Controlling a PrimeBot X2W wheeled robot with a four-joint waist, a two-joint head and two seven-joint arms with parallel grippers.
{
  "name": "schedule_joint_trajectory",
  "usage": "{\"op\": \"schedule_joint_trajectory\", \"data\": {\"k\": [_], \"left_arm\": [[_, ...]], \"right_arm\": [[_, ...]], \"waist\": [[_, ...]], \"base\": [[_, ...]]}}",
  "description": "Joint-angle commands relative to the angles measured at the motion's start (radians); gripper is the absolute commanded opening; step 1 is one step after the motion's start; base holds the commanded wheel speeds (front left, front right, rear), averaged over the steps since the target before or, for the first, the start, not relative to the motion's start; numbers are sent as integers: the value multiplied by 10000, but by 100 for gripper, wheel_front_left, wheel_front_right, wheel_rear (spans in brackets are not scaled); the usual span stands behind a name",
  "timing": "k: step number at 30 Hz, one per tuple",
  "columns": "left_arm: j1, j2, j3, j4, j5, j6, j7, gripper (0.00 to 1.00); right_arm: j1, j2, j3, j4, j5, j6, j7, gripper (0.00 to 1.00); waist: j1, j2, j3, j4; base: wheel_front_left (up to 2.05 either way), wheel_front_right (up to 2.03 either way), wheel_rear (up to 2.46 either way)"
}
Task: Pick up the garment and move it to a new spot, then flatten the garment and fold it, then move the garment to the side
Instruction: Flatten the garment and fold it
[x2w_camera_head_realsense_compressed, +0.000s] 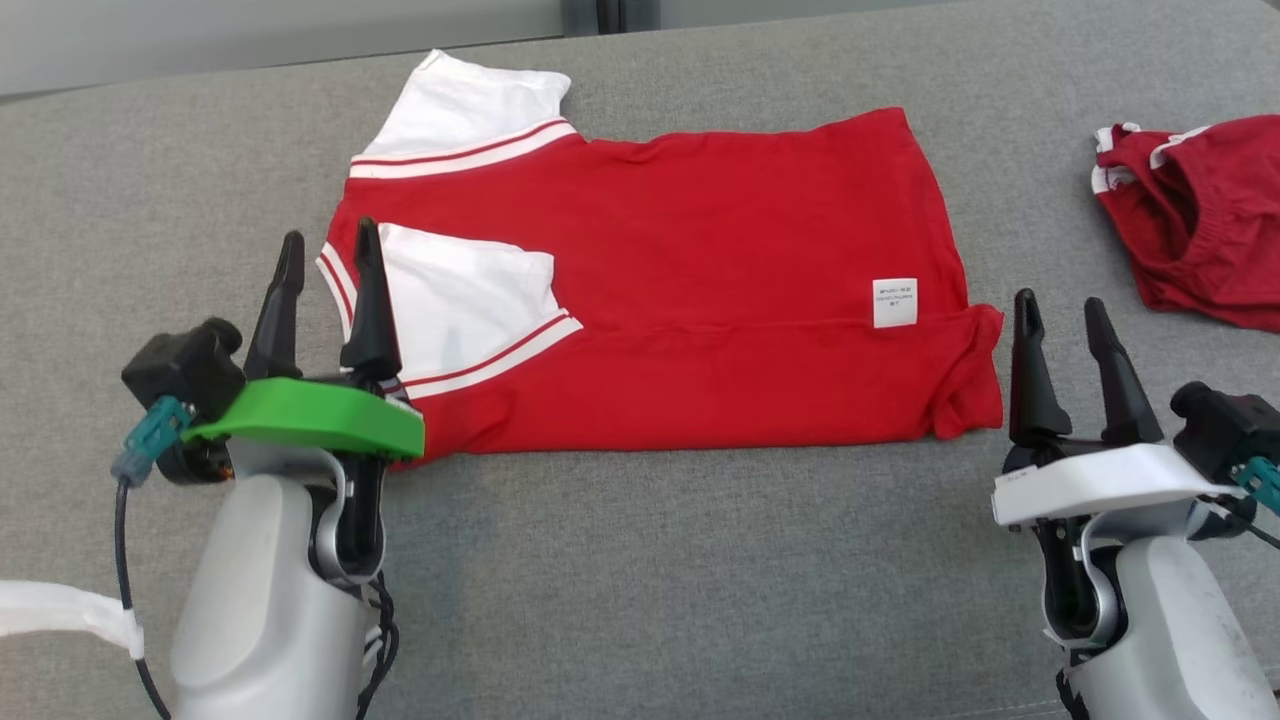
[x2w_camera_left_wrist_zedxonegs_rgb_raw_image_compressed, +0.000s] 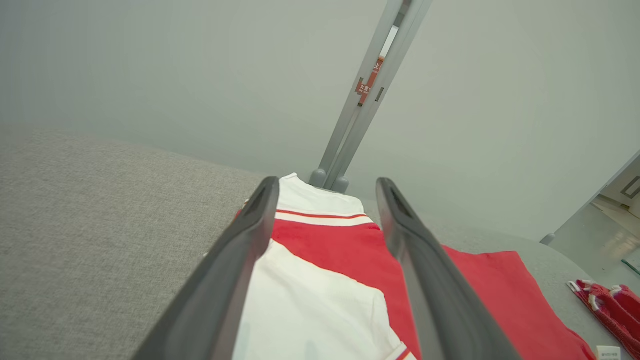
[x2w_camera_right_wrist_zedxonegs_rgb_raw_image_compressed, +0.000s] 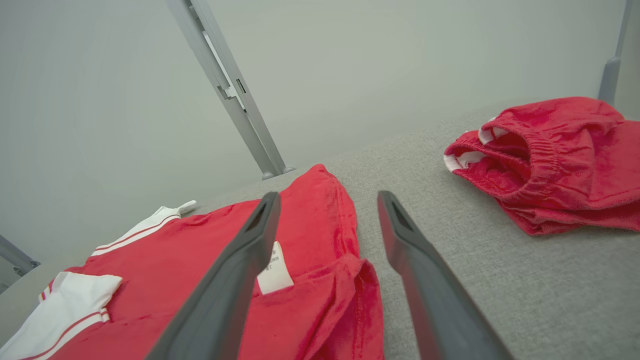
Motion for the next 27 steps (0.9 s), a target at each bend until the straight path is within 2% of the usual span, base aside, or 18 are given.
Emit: {"op": "schedule_joint_trajectory", "data": {"k": [1, 9, 14, 18, 25, 27], "left_arm": [[356, 22, 52, -47, -67, -29, -1, 100], [1547, 208, 259, 321, -174, 170, 191, 100], [2085, 237, 219, 509, -408, 410, 1200, 100], [2305, 268, 260, 615, -628, 872, 2242, 100], [2196, 195, 316, 607, -931, 1381, 3020, 100], [2186, 183, 235, 554, -966, 1412, 3229, 54]], "right_arm": [[262, 10, -121, -205, -254, 0, -43, 100], [1096, 51, -209, -769, -597, 0, 111, 100], [1252, 51, -28, -838, -506, 0, 204, 100], [1311, 53, 32, -855, -512, 0, 212, 100], [1211, 51, 139, -808, -530, 0, 296, 100], [1227, 51, 109, -716, -547, 0, 389, 100]], "waist": [[0, 0, -244, 111], [0, 0, -626, 225], [0, 0, -635, 184], [0, 0, -583, 153], [0, 0, -450, -17], [0, 0, -422, -66]], "base": [[0, 0, 0], [0, 0, 0], [0, 0, 0], [0, 0, 0], [0, 0, 0], [0, 0, 0]]}}
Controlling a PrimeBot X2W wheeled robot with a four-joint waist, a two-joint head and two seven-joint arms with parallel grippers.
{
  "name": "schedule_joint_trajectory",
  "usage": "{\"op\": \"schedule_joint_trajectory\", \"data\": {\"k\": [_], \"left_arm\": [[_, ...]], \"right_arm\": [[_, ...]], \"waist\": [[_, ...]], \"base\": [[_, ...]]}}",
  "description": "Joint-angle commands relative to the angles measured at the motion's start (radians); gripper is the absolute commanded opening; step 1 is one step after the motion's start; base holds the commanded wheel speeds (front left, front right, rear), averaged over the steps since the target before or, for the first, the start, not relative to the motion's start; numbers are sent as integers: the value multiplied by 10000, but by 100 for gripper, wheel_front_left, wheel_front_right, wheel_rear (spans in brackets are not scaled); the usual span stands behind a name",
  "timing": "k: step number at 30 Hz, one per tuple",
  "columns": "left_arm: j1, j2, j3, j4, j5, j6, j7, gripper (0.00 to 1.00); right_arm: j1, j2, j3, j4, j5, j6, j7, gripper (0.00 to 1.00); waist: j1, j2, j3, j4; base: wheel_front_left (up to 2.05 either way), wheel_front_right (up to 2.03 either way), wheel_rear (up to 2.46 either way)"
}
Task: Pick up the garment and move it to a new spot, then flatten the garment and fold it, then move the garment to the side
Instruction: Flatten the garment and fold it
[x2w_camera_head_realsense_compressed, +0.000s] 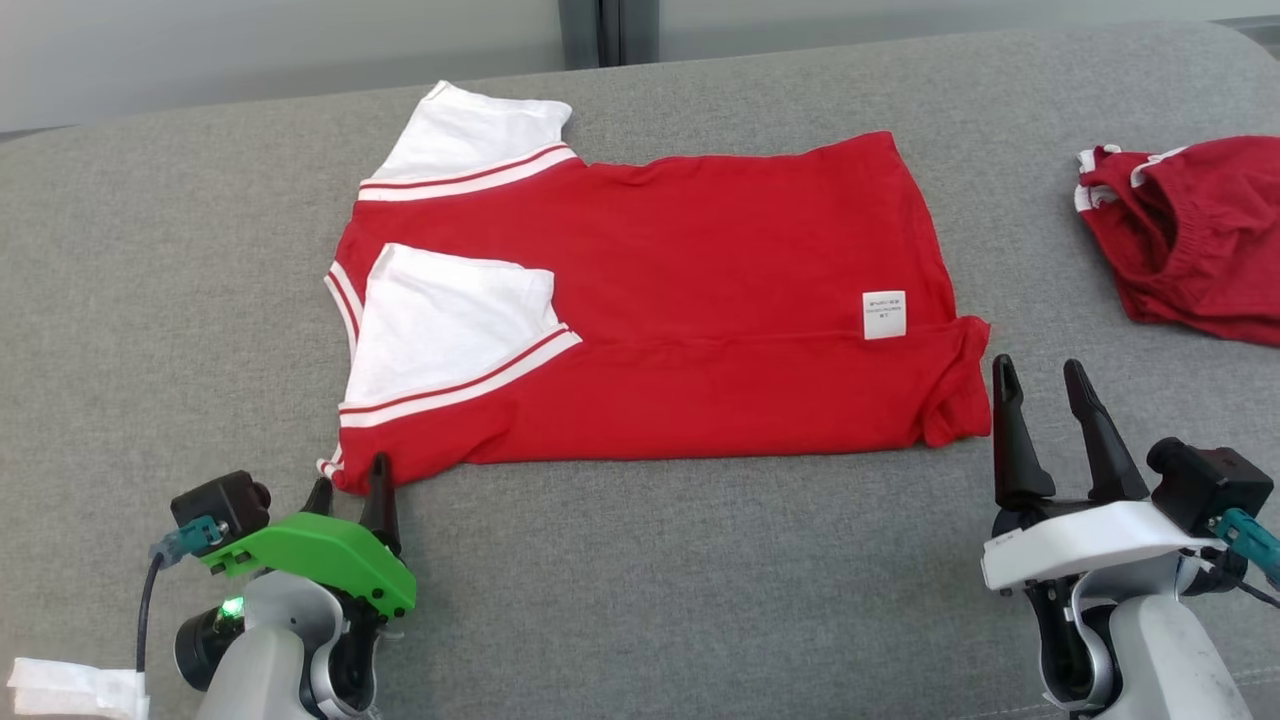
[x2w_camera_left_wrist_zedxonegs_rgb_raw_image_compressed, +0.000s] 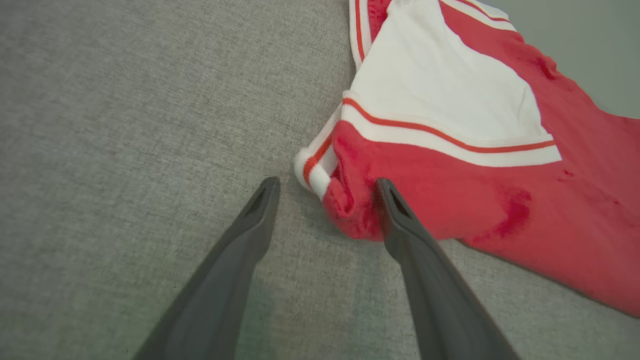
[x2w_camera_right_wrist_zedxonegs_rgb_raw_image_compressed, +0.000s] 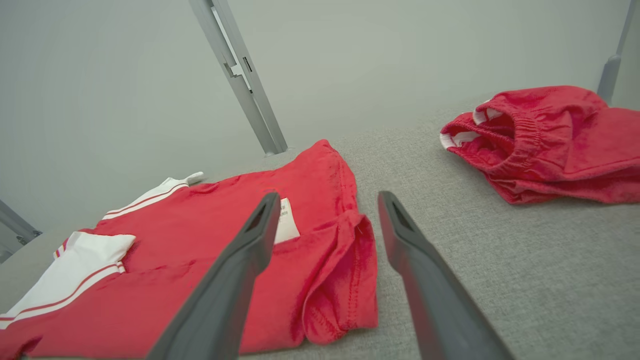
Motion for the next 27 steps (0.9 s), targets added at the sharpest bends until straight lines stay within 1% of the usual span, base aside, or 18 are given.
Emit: {"op": "schedule_joint_trajectory", "data": {"k": [1, 2, 3, 6, 11, 16, 18, 22, 25, 27], "left_arm": [[-47, -15, -23, -70, -129, 2, 113, 26], [-41, -19, -18, -130, -139, 7, 129, 2], [-33, -23, -24, -231, -155, 8, 95, 0], [12, -20, -79, -506, -159, -36, 29, 0], [109, -35, -210, -943, -149, -43, -24, 0], [232, -41, -292, -1318, -170, 32, -56, 0], [263, -45, -311, -1434, -181, 61, -68, 0], [353, -49, -348, -1580, -213, 96, -90, 0], [432, -47, -353, -1628, -255, 99, -133, 0], [444, -30, -343, -1655, -280, 108, -136, 0]], "right_arm": [[28, -19, -119, 130, -4, 0, 109, 100], [18, -22, -173, 214, -63, 0, 177, 100], [4, -19, -221, 337, -163, 2, 287, 100], [-188, -14, -291, 667, -345, 0, 454, 100], [-608, -18, -73, 1524, -553, 0, 677, 100], [-1065, -19, -16, 2448, -1269, 0, 838, 100], [-1215, -16, 42, 2791, -1740, 0, 907, 100], [-1409, -29, -206, 3419, -2626, 0, 1079, 100], [-1527, -24, -488, 3878, -2878, 0, 1119, 100], [-1587, -24, -613, 4190, -2846, 0, 1132, 100]], "waist": [[0, 0, 41, -58], [0, 0, 51, -75], [0, 0, 61, -89], [0, 0, 78, -76], [0, 0, 86, 73], [0, 0, 124, 266], [0, 0, 134, 325], [0, 0, 119, 421], [0, 0, 94, 453], [0, 0, 73, 452]], "base": [[0, 0, 0], [0, 0, 0], [0, 0, 0], [0, 0, 0], [0, 0, 0], [0, 0, 0], [0, 0, 0], [0, 0, 0], [0, 0, 0], [0, 0, 0]]}}
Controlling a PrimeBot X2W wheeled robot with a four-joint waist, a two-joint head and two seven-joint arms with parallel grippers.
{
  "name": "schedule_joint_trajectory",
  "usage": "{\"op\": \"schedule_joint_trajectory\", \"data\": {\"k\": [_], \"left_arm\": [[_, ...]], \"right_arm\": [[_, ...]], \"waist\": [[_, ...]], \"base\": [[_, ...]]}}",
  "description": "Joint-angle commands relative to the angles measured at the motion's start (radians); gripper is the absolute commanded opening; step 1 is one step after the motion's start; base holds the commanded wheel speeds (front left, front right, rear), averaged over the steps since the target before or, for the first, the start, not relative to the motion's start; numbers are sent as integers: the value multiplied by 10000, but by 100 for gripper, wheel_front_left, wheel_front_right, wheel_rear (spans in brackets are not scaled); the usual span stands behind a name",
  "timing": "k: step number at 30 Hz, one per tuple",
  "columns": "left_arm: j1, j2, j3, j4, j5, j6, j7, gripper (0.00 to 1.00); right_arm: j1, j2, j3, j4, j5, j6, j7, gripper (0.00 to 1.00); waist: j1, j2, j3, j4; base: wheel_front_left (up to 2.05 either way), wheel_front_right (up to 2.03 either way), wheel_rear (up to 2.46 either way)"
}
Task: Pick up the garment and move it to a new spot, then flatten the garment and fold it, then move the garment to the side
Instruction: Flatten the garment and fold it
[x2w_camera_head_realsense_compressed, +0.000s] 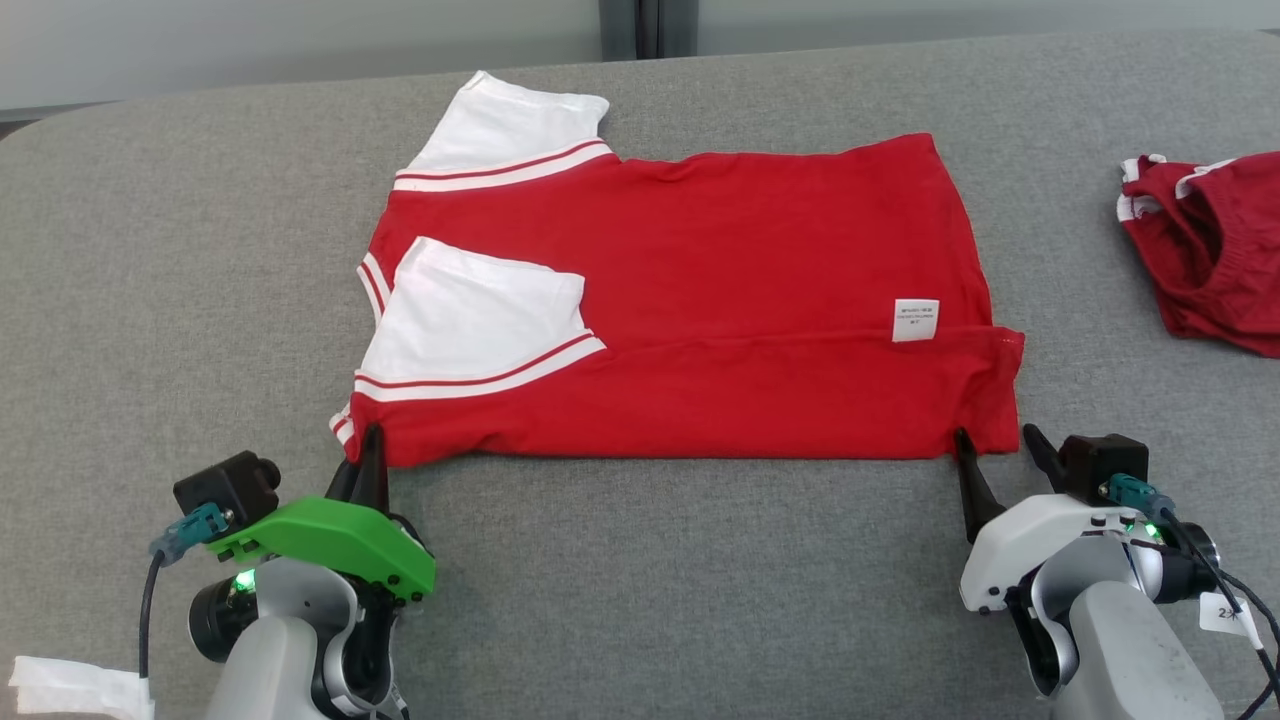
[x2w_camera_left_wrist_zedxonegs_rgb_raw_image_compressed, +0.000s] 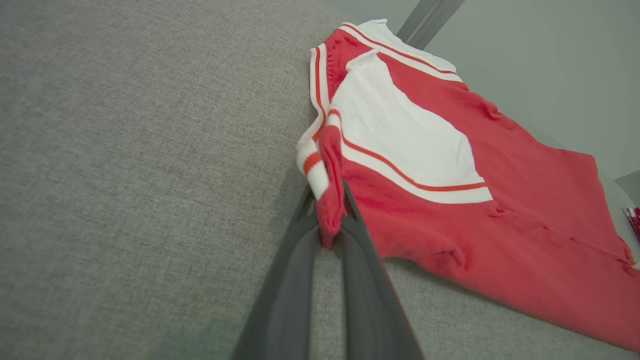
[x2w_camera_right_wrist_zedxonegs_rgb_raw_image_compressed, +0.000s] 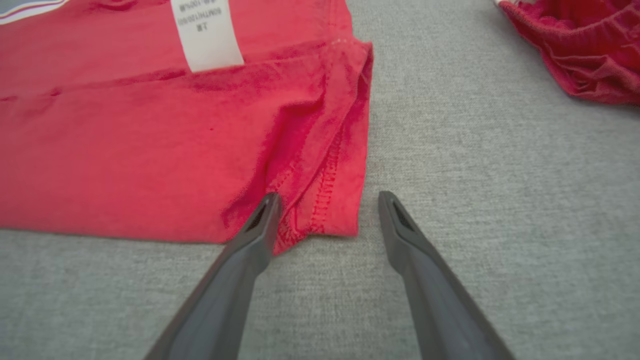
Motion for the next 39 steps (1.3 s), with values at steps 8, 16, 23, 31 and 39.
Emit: {"op": "schedule_joint_trajectory", "data": {"k": [8, 16, 23, 31, 39], "left_arm": [[131, 180, 105, -248, -70, 45, -264, 0], [34, 370, 240, -1005, -23, 23, -580, 0], [729, 575, 215, -2334, -73, 118, -283, 0], [2734, 638, 243, -3401, -308, 634, 407, 0], [3438, 838, 102, -3584, -264, 861, 894, 35]], "right_arm": [[-405, -23, 404, 904, 1072, 0, -64, 0], [-500, -40, 593, 208, 1995, -1, -164, 0], [859, -142, 333, -2209, 2608, -1, 942, 0], [3000, -108, -8, -4412, 3130, -6, 2206, 0], [3733, -46, -136, -4759, 3429, -6, 2424, 81]], "waist": [[0, 0, -133, -64], [0, 0, -434, -75], [0, 0, -746, -40], [0, 0, -661, -107], [0, 0, -443, -222]], "base": [[0, 0, 0], [0, 0, 0], [0, 0, 0], [0, 0, 0], [0, 0, 0]]}}
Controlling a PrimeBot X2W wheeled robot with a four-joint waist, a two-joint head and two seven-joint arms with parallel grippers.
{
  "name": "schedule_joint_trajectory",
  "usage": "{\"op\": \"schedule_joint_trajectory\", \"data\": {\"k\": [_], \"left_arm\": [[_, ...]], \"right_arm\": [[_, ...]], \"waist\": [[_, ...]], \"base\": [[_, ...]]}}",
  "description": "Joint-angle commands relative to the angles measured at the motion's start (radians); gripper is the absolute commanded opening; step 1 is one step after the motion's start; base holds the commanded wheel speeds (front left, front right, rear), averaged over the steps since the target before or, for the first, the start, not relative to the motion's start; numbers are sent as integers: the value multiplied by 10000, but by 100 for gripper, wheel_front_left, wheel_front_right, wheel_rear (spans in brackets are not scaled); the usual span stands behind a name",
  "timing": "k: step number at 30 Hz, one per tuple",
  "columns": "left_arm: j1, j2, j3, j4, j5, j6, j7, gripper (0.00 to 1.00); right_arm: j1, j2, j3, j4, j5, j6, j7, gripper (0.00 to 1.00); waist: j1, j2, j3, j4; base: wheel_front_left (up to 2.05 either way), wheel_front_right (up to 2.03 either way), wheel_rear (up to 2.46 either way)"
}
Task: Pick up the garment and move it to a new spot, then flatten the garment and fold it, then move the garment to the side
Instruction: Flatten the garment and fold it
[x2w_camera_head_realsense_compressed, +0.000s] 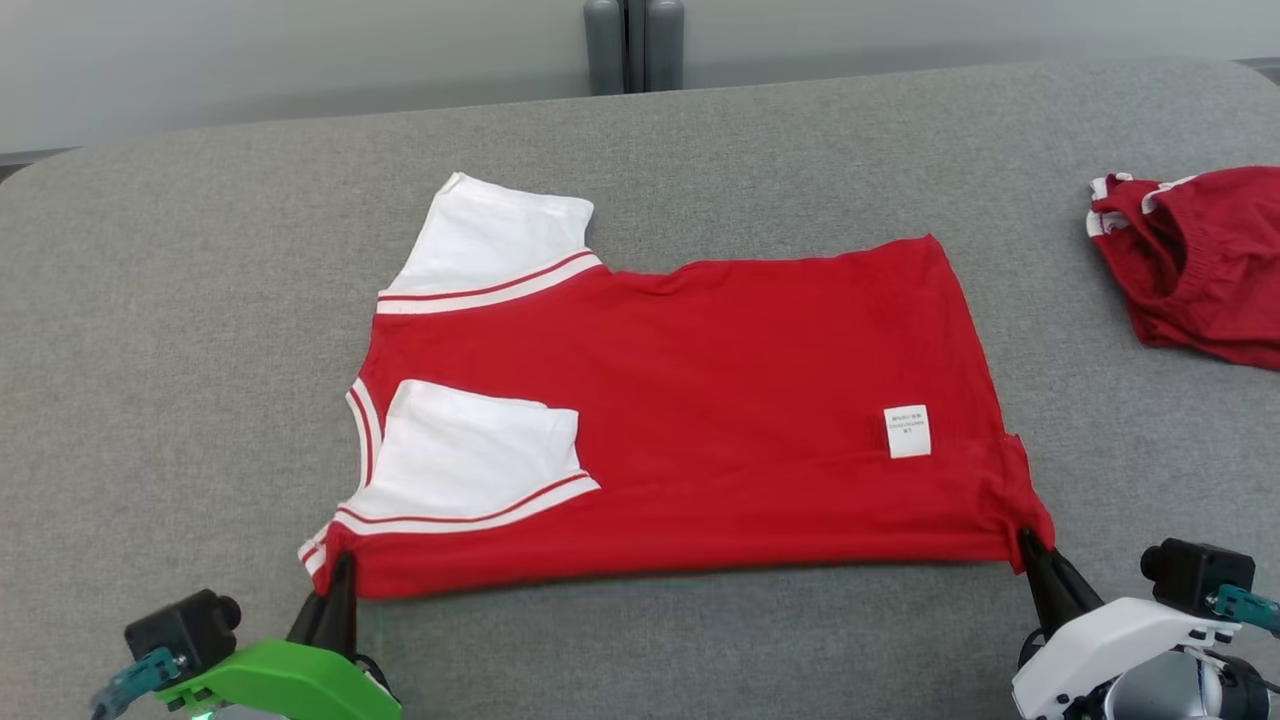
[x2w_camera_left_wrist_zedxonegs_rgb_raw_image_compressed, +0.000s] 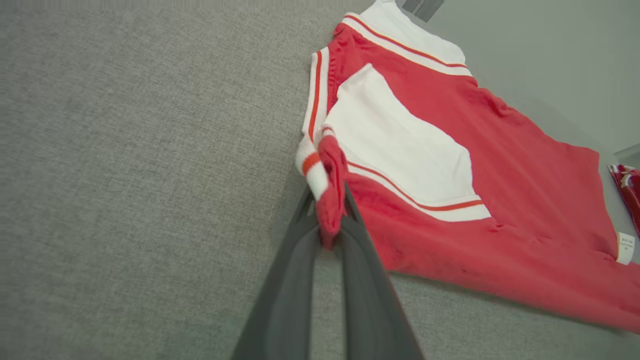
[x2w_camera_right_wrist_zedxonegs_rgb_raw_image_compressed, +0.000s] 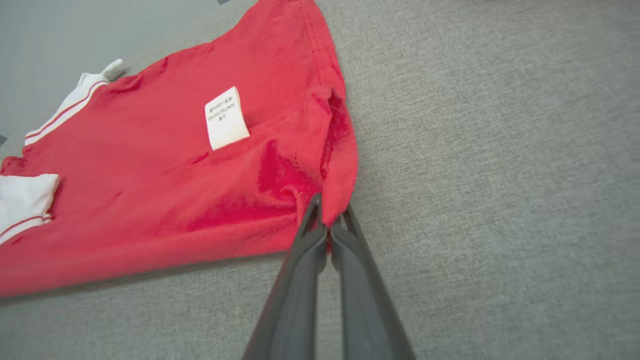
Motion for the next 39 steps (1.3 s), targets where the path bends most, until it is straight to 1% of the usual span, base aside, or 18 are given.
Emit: {"op": "schedule_joint_trajectory", "data": {"k": [1, 7, 10, 11, 15, 17, 21, 27, 31, 34, 39], "left_arm": [[22, 206, 146, -54, 109, 93, -59, 100], [-273, 758, 487, -487, 327, 319, 67, 100], [-689, 1163, 590, -802, 513, 306, 291, 100], [-1405, 1510, 486, -895, 676, 161, 555, 100], [-2965, 2027, 110, -605, 981, -146, 1194, 100], [-4018, 2432, -109, -222, 1218, -408, 1658, 100], [-5920, 3007, -536, 691, 1548, -929, 2459, 100], [-8224, 3422, -978, 2258, 1778, -1525, 3432, 100], [-9202, 3639, -1285, 3148, 1847, -1920, 3843, 100], [-9573, 3742, -1330, 3603, 1812, -1999, 4015, 100], [-9752, 3904, -1295, 4153, 1778, -2031, 3923, 100]], "right_arm": [[135, -40, -135, -95, 34, -14, -49, 100], [109, -27, -353, -456, 93, -8, -202, 100], [-63, -22, -581, -784, -87, -8, -376, 100], [-258, -17, -624, -1080, -226, -8, -469, 100], [-736, -16, -284, -1289, -461, -8, -542, 100], [-1098, -19, 17, -1327, -534, -8, -556, 100], [-1904, -18, 683, -1314, -693, -8, -649, 100], [-2988, -13, 1533, -1115, -628, -8, -913, 100], [-3512, -16, 2030, -915, -611, -8, -1162, 100], [-3818, -10, 2307, -788, -568, -8, -1316, 100], [-4100, -13, 2664, -638, -561, -8, -1564, 100]], "waist": [[0, 0, 34, -76], [0, 0, 102, -355], [0, 0, 192, -538], [0, 0, 338, -681], [0, 0, 757, -977], [0, 0, 1114, -1196], [0, 0, 1871, -1674], [0, 0, 2995, -2272], [0, 0, 3522, -2620], [0, 0, 3769, -2783], [0, 0, 3978, -2925]], "base": [[0, 0, 0], [0, 0, 0], [0, 0, 0], [0, 0, 0], [0, 0, 0], [0, 0, 0], [0, 0, 0], [0, 0, 0], [0, 0, 0], [0, 0, 0], [0, 0, 0]]}}
